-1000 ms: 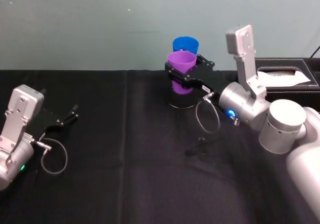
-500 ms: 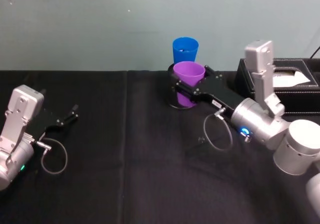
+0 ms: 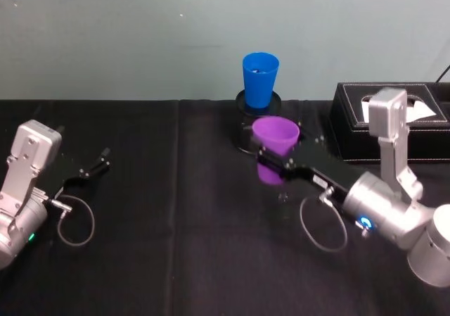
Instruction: Pick up one cup with a gripper and tap it against the other cup.
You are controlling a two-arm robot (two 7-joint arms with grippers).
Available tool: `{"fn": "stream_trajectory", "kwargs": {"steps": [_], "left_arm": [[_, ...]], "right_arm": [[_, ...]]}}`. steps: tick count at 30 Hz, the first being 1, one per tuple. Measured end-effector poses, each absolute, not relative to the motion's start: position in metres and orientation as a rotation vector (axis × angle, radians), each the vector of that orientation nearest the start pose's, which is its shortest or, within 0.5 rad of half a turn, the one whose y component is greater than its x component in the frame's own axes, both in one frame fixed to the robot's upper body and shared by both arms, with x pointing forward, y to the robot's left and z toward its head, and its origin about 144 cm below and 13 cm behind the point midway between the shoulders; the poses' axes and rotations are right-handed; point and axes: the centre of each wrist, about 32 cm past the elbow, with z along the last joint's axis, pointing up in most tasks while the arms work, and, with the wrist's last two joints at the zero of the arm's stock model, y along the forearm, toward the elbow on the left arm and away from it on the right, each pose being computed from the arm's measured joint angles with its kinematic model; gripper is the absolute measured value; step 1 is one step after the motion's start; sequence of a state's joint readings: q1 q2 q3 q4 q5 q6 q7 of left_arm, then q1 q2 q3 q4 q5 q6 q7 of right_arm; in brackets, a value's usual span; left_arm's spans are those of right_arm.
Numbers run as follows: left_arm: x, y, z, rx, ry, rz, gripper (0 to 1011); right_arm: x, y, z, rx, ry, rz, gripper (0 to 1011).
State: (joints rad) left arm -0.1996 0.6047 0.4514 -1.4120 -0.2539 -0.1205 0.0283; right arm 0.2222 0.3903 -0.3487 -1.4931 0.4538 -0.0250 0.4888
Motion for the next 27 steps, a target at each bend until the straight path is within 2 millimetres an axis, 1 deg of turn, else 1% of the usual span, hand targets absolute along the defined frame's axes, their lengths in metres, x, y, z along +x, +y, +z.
{"fn": "stream_trajectory", "kwargs": {"steps": [6,10,16,22,27], "left_arm": [[0.489,0.310,1.140,0.305,-0.285,1.248,1000],[0.489,0.310,1.140,0.304,-0.285,1.248,1000],[0.489,0.310,1.140,0.304,-0.285,1.248,1000],[0.489,0.310,1.140,0.304,-0.285,1.248,1000],[0.489,0.310,1.140,0.304,-0.285,1.248,1000]], "right_arm": [[0.494,-0.251,1.160,0.008,0.003,-0.785,747],[0.490,-0.252,1.152,0.001,0.011,-0.785,747],[0.488,-0.252,1.139,-0.012,0.004,-0.789,747],[0.489,-0.251,1.121,-0.002,-0.028,-0.795,747],[0.490,-0.249,1.111,0.001,-0.043,-0.793,747]]}}
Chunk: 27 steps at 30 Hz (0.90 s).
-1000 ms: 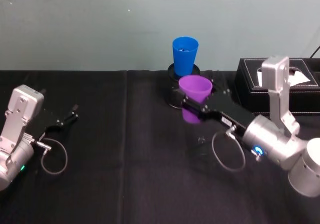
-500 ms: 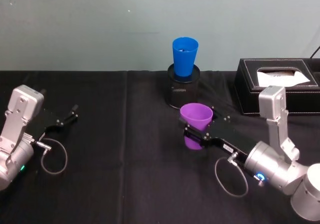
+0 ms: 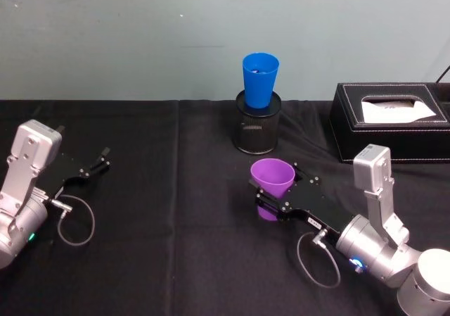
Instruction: Pick up one cup with a gripper and tap it against the other cup.
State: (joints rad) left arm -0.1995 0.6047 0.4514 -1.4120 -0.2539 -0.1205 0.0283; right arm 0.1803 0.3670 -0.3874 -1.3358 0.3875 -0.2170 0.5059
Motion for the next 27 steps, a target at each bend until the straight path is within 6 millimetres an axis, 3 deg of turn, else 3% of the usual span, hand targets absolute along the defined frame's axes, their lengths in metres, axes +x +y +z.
{"fn": "stream_trajectory", "kwargs": {"steps": [27], "left_arm": [[0.489,0.310,1.140,0.305,-0.285,1.248,1000]], "right_arm": [[0.495,-0.241,1.084,-0.008,-0.049,-0.826,747]]}}
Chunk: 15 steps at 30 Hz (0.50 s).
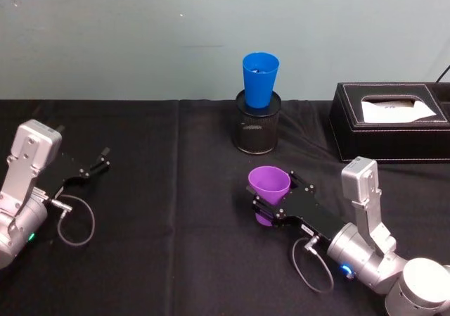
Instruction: Pick up one cup with a gripper and tap it against the other cup.
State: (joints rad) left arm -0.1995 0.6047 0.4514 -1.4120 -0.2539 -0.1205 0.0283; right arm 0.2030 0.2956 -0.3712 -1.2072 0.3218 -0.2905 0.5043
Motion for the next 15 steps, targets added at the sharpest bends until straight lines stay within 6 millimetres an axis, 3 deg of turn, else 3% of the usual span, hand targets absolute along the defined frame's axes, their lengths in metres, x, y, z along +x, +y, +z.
{"fn": "stream_trajectory", "kwargs": {"steps": [15], "left_arm": [[0.4886,0.3097,1.1398,0.304,-0.285,1.248,1000]], "right_arm": [[0.4956,-0.2406,1.0825,-0.002,-0.044,-0.828,747]]}}
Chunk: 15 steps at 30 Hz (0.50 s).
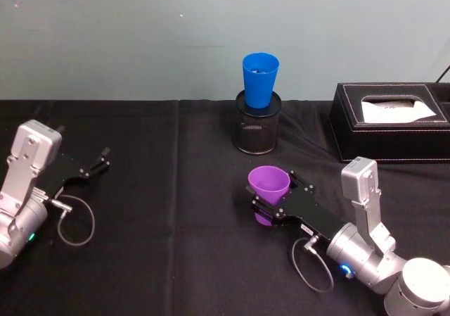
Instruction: Pick up one cup with a gripper and tap it against the other cup.
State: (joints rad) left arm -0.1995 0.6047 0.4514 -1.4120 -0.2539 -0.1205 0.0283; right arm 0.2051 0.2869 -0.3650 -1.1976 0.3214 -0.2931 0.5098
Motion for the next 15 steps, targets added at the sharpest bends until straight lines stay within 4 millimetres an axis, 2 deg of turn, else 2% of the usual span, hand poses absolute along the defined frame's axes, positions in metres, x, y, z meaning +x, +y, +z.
{"fn": "stream_trajectory", "kwargs": {"steps": [11,15], "left_arm": [[0.4886,0.3097,1.1398,0.304,-0.285,1.248,1000],[0.4886,0.3097,1.1398,0.305,-0.285,1.248,1000]], "right_arm": [[0.4953,-0.2406,1.0822,-0.003,-0.044,-0.827,1002],[0.4953,-0.2406,1.0822,-0.004,-0.044,-0.827,1000]]}}
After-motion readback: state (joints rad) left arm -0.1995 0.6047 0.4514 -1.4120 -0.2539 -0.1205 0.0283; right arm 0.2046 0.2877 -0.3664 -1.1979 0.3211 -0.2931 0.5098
